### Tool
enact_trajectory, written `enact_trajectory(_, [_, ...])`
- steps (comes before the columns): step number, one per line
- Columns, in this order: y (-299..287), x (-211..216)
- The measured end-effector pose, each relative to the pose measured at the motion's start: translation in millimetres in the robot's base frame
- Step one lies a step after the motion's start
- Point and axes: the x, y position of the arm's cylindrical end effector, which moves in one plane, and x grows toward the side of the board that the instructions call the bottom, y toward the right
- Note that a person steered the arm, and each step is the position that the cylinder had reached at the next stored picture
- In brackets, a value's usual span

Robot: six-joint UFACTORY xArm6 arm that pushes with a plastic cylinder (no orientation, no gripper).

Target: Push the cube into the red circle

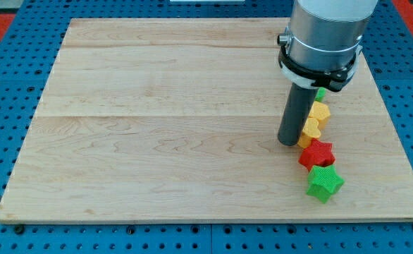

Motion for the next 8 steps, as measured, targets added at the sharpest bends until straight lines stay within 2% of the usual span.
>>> enact_trajectory(2, [6.9, 0.0])
enact_trajectory(3, [-9.0, -0.4])
enact_trajectory(8, [-13.2, -163.1])
